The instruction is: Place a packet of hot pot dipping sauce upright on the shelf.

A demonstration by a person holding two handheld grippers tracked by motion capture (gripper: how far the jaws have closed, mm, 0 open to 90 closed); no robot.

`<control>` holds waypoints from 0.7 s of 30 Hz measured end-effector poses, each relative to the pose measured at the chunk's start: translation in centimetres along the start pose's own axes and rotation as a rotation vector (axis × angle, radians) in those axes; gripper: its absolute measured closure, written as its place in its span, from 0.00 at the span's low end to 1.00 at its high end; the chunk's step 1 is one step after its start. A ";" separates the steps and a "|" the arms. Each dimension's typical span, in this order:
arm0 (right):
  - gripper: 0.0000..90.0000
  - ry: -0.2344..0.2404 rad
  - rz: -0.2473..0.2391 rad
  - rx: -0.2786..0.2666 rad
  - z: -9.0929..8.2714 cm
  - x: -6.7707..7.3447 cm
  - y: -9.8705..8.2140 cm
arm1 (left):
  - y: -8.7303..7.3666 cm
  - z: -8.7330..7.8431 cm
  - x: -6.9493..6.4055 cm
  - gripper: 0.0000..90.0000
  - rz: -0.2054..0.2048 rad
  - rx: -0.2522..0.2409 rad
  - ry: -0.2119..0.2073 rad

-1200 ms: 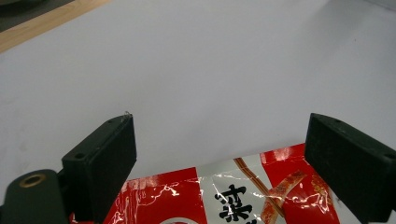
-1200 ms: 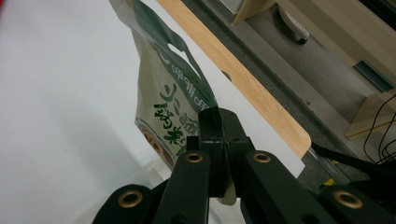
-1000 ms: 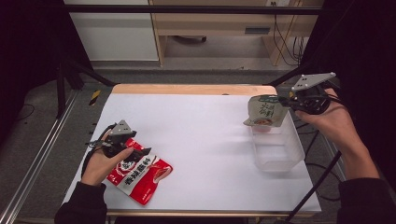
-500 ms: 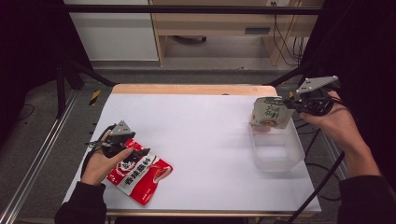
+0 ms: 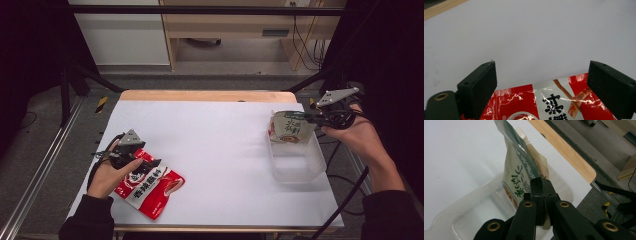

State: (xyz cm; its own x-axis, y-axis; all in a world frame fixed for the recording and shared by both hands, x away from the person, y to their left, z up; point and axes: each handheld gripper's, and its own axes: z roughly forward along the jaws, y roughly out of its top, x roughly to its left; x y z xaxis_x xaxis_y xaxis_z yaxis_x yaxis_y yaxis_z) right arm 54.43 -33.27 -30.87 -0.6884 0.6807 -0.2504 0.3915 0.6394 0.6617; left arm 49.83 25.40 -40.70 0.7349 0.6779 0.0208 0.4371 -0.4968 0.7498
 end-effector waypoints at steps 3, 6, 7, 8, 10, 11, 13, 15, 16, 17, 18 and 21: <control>1.00 0.007 0.015 0.009 0.4 -0.1 -0.2 | 0.0 -0.1 0.0 0.10 0.002 0.000 0.001; 1.00 0.009 0.027 0.023 0.6 -0.1 -0.3 | 0.0 -0.2 0.1 0.10 -0.002 -0.003 0.001; 1.00 0.013 0.026 0.021 0.6 -0.1 -0.4 | 0.0 -0.2 0.1 0.10 -0.002 -0.004 0.002; 1.00 0.015 0.028 0.022 0.7 -0.1 -0.4 | 0.0 -0.1 0.1 0.10 -0.003 -0.003 0.001; 1.00 0.023 0.039 0.023 0.8 -0.2 -0.5 | 0.0 -0.1 0.0 0.10 -0.001 -0.001 0.002; 1.00 0.027 0.043 0.022 0.9 -0.2 -0.6 | 0.1 0.0 0.0 0.10 0.003 0.001 0.000; 1.00 0.029 0.062 0.027 1.0 -0.3 -0.7 | 0.1 0.0 -0.2 0.10 0.008 0.005 -0.003; 1.00 0.037 0.066 0.031 1.3 -0.4 -0.8 | 0.1 0.1 -0.2 0.10 0.011 0.005 -0.004; 1.00 0.036 0.075 0.038 1.5 -0.4 -0.8 | 0.1 0.1 -0.2 0.10 0.007 0.005 -0.004; 1.00 0.036 0.073 0.043 1.7 -0.6 -0.9 | 0.1 0.1 -0.2 0.10 0.007 0.005 -0.004; 1.00 0.037 0.078 0.051 1.9 -0.7 -0.9 | 0.1 0.0 -0.2 0.10 0.007 0.005 -0.004; 1.00 0.033 0.109 0.039 2.4 -1.0 -1.1 | 0.1 -0.1 -0.1 0.10 0.003 -0.001 -0.001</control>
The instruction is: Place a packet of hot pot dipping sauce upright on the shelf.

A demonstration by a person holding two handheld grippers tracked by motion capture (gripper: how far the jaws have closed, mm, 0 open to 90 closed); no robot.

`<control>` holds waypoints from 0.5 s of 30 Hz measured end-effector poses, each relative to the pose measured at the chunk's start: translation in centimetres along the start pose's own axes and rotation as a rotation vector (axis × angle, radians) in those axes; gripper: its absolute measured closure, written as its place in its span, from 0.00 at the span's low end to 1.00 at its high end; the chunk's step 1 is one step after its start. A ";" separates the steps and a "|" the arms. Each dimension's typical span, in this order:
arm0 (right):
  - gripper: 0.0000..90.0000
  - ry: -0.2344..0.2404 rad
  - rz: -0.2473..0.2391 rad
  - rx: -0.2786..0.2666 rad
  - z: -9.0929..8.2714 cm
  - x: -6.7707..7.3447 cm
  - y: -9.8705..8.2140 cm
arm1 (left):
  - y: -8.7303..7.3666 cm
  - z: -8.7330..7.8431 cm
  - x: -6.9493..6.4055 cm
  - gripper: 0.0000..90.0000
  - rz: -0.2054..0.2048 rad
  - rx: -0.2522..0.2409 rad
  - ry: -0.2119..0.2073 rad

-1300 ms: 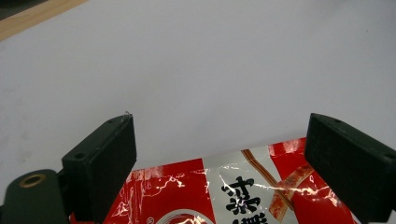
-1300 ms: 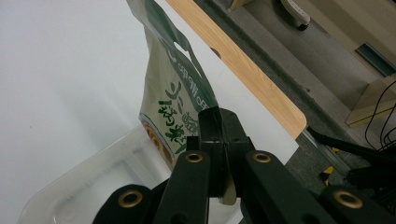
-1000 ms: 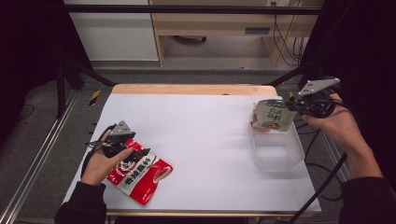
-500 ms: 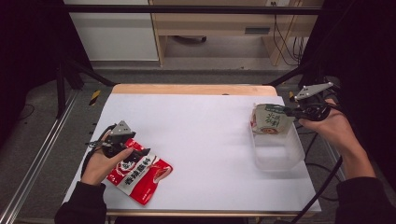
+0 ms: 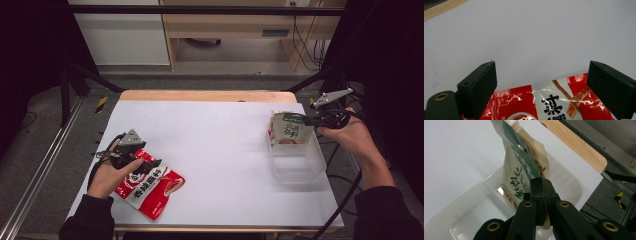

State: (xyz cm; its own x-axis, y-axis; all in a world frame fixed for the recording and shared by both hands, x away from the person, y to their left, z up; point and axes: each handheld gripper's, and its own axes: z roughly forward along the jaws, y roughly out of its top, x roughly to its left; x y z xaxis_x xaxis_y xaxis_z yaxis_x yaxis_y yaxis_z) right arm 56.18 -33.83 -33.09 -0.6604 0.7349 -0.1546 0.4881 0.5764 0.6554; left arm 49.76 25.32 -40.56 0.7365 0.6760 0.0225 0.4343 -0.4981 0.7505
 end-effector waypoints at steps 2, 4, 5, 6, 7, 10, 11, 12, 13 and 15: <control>1.00 -0.015 0.015 -0.002 0.2 -0.3 -0.2 | 0.0 -0.1 0.1 0.10 0.002 -0.002 0.001; 0.99 -0.025 0.024 -0.004 0.5 -0.6 -0.4 | 0.0 -0.1 0.1 0.10 0.002 -0.001 0.001; 0.99 -0.029 0.035 -0.010 0.6 -0.6 -0.5 | 0.0 -0.1 0.1 0.10 0.003 0.001 0.000; 0.99 -0.033 0.038 -0.015 0.7 -0.8 -0.6 | 0.0 0.0 0.0 0.11 0.001 0.000 0.000; 0.99 -0.037 0.039 -0.017 0.8 -0.8 -0.7 | 0.0 0.0 0.0 0.10 0.001 0.001 0.001; 0.97 -0.045 0.055 -0.024 0.9 -0.9 -0.8 | 0.0 -0.1 0.0 0.10 0.002 0.000 0.001; 0.97 -0.050 0.056 -0.022 1.0 -0.9 -0.8 | 0.0 -0.1 0.0 0.10 0.003 -0.001 0.001; 0.96 -0.049 0.059 -0.024 1.0 -0.9 -0.8 | 0.0 -0.1 0.1 0.10 0.003 -0.001 0.001; 0.95 -0.053 0.059 -0.025 1.0 -0.9 -0.8 | 0.0 -0.1 0.1 0.10 0.001 -0.002 0.002; 0.92 -0.053 0.062 -0.030 0.9 -0.9 -0.8 | 0.0 -0.1 0.1 0.10 -0.001 -0.002 0.003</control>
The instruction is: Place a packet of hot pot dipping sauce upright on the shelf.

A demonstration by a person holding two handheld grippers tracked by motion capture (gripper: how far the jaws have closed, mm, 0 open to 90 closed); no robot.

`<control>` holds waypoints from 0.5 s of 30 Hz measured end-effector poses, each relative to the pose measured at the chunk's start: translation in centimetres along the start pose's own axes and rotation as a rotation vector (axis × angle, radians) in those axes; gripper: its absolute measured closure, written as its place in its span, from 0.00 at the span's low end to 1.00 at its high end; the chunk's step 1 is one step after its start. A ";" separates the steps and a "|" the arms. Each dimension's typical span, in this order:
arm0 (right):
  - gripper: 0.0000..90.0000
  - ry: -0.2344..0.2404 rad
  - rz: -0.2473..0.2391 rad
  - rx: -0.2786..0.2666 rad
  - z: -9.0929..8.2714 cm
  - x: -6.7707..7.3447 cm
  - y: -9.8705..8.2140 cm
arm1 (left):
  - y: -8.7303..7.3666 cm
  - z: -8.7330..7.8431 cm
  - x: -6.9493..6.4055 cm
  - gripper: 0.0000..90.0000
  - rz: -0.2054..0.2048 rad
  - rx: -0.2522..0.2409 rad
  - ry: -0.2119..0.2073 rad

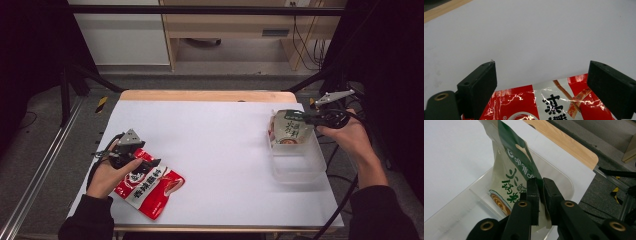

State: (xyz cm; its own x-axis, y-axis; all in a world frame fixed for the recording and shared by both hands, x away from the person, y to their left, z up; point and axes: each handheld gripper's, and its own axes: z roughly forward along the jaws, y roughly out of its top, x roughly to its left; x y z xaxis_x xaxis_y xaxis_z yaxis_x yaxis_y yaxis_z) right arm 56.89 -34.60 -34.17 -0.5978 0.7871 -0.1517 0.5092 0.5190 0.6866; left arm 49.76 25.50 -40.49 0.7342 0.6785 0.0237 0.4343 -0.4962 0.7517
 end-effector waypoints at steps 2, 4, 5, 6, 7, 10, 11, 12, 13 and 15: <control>0.87 -0.001 0.004 -0.007 -0.1 0.0 -0.1 | 0.0 0.0 0.0 0.10 -0.003 0.000 0.000; 0.82 -0.002 0.009 -0.016 -0.1 0.1 -0.1 | -0.1 0.0 0.0 0.10 -0.004 0.000 0.000; 0.79 -0.003 0.009 -0.019 -0.2 0.1 -0.1 | -0.1 0.0 0.0 0.10 -0.004 0.000 0.000; 0.76 -0.004 0.011 -0.025 -0.3 0.2 -0.1 | 0.0 -0.1 0.0 0.11 -0.004 -0.001 0.001; 0.72 -0.013 0.011 -0.025 -0.4 0.2 -0.1 | 0.0 -0.1 0.0 0.10 -0.002 -0.002 0.002; 0.66 -0.023 0.020 -0.039 -0.6 0.3 0.0 | 0.0 -0.1 0.0 0.10 -0.001 -0.002 0.003; 0.64 -0.030 0.017 -0.038 -0.6 0.3 0.0 | 0.0 -0.1 0.0 0.10 -0.001 -0.002 0.003; 0.60 -0.033 0.021 -0.043 -0.6 0.3 0.0 | 0.0 -0.1 0.0 0.10 -0.001 -0.002 0.002; 0.58 -0.038 0.021 -0.044 -0.7 0.4 0.0 | 0.0 -0.1 0.1 0.10 -0.001 -0.002 0.003; 0.53 -0.048 0.014 -0.046 -0.7 0.4 0.1 | 0.0 -0.2 0.1 0.10 -0.002 -0.003 0.003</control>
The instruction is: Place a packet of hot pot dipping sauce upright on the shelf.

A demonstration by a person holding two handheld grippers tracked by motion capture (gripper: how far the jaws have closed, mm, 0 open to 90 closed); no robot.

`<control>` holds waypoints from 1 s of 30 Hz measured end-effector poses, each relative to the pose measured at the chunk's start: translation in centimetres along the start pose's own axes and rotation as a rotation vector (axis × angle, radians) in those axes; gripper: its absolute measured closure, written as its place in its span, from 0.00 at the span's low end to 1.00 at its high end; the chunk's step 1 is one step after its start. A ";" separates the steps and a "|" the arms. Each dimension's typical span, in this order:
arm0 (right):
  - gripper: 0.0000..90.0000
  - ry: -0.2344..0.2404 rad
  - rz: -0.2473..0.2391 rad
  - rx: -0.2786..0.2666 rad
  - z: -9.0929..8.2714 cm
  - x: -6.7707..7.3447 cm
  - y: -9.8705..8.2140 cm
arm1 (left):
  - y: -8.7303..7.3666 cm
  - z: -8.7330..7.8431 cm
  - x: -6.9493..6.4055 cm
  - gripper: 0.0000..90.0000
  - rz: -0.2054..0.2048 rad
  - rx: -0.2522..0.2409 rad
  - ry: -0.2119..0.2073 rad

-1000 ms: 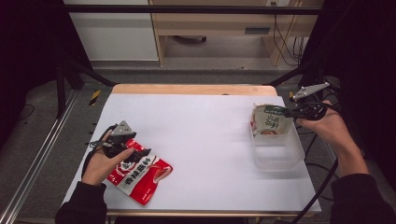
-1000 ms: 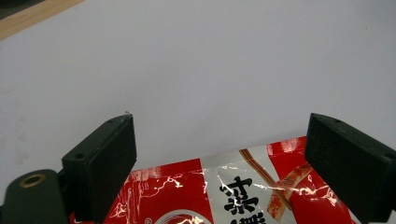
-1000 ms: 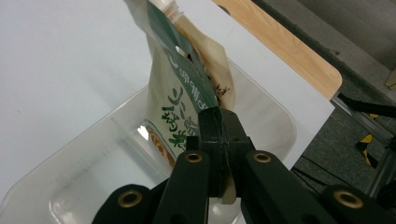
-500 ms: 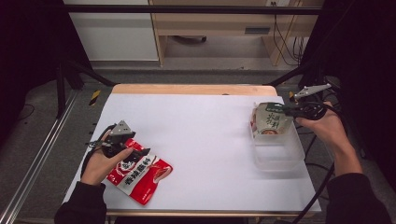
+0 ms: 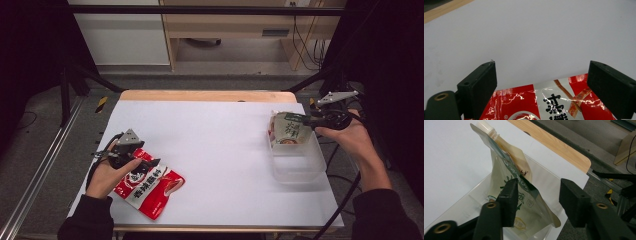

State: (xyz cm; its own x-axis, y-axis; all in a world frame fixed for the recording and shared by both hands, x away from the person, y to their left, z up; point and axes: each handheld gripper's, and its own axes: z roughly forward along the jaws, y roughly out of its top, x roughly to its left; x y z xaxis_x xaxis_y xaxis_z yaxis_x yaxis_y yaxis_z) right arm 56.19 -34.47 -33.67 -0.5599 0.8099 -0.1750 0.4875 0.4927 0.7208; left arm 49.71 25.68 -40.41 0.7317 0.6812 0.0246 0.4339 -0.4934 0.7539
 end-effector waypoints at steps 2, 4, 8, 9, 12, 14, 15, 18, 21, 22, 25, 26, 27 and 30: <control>0.46 -0.003 0.001 -0.005 -0.1 0.2 0.1 | 0.0 0.0 0.0 0.10 0.000 -0.001 0.001; 0.40 -0.013 -0.010 -0.014 -0.2 0.3 0.2 | 0.0 -0.1 0.0 0.10 -0.006 -0.005 0.003; 0.28 -0.005 -0.022 -0.047 -0.8 0.9 0.6 | -0.1 -0.2 0.1 0.09 -0.008 -0.002 0.017; 0.26 -0.014 -0.025 -0.051 -1.0 1.1 0.7 | -0.1 -0.2 0.1 0.09 -0.009 0.001 0.019; 0.18 -0.037 -0.034 -0.077 -1.8 1.7 1.4 | -0.2 -0.3 0.2 0.08 -0.009 0.003 0.031; 0.16 -0.051 -0.042 -0.109 -2.4 2.1 1.8 | -0.3 -0.4 0.2 0.08 -0.013 -0.002 0.036; 0.15 -0.056 -0.041 -0.119 -2.8 2.5 2.0 | -0.3 -0.4 0.2 0.08 -0.017 -0.003 0.037; 0.10 -0.057 -0.058 -0.136 -3.6 3.6 2.5 | -0.5 -0.7 0.3 0.07 -0.021 0.011 0.064; 0.10 -0.058 -0.087 -0.153 -4.4 5.0 2.8 | -0.7 -1.1 0.4 0.07 -0.031 0.003 0.066; 0.11 -0.058 -0.091 -0.159 -4.7 5.5 2.9 | -0.8 -1.2 0.5 0.07 -0.031 0.003 0.068; 0.13 -0.052 -0.114 -0.176 -5.2 7.5 3.3 | -1.2 -1.7 0.5 0.06 -0.033 0.006 0.078; 0.13 -0.043 -0.118 -0.181 -5.3 8.2 3.4 | -1.3 -1.9 0.6 0.06 -0.034 0.008 0.083; 0.13 -0.037 -0.127 -0.190 -5.4 8.9 3.5 | -1.5 -2.1 0.6 0.06 -0.038 0.007 0.089; 0.14 -0.009 -0.136 -0.212 -5.3 10.9 3.7 | -2.2 -2.8 0.9 0.06 -0.049 0.003 0.096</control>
State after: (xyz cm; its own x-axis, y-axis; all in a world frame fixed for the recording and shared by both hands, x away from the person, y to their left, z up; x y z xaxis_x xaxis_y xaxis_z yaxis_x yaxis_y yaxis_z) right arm 48.35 -25.50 -29.31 -0.6043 0.7441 -0.2849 0.2565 0.5202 0.8146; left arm 47.91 28.85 -40.22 0.6555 0.7535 0.0507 0.4701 -0.4597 0.7535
